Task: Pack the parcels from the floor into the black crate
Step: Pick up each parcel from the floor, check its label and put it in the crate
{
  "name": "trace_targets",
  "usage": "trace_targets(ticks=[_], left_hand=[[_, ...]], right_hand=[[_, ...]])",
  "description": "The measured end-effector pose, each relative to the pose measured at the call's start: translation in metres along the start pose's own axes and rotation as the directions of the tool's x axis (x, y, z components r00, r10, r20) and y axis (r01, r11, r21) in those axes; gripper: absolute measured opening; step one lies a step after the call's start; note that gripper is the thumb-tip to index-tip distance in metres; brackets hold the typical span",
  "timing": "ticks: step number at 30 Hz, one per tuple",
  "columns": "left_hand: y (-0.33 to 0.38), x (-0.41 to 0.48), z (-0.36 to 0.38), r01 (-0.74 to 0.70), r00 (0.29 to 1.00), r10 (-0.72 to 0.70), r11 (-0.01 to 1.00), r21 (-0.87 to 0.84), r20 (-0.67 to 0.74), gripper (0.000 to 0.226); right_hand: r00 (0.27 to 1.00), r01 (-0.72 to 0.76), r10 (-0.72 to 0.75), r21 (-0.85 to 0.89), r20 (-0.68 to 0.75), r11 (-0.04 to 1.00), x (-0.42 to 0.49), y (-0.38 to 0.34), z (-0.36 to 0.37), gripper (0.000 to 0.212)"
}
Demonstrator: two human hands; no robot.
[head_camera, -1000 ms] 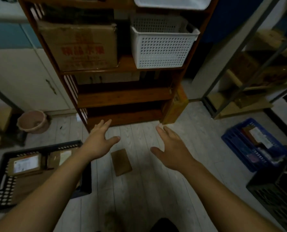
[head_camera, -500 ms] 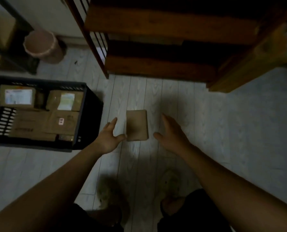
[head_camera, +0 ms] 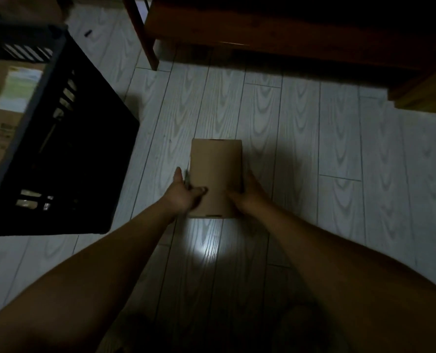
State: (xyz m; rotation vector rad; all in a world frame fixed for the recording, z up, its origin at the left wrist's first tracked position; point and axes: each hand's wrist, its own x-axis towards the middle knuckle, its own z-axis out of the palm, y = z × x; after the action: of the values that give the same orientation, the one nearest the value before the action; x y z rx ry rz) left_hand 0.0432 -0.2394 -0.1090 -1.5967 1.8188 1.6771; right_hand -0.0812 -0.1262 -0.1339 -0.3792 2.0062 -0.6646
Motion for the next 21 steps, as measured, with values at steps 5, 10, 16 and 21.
trace_targets(ticks=[5, 10, 16, 21], left_hand=[[-0.004, 0.01, 0.005, 0.082, 0.991, -0.079, 0.996, -0.028, 0.106, 0.062], [-0.007, 0.012, 0.002, 0.044, 0.997, -0.04, 0.997, -0.057, 0.066, 0.058], [0.017, -0.007, -0.011, -0.069, 0.997, 0.068, 0.997, -0.03, -0.041, 0.066], [0.076, -0.104, -0.057, -0.1, 0.994, 0.097, 0.993, -0.063, -0.059, 0.063]], right_hand=[[0.995, -0.087, 0.087, 0.019, 0.042, 0.996, 0.012, 0.0, 0.013, 0.066], [0.999, -0.04, 0.04, 0.008, -0.01, 0.999, 0.005, -0.005, 0.011, 0.06], [0.994, -0.01, 0.016, 0.055, -0.111, 0.998, -0.011, -0.036, 0.004, 0.058], [0.995, -0.011, 0.022, 0.105, -0.101, 0.994, -0.103, -0.101, -0.047, 0.049]])
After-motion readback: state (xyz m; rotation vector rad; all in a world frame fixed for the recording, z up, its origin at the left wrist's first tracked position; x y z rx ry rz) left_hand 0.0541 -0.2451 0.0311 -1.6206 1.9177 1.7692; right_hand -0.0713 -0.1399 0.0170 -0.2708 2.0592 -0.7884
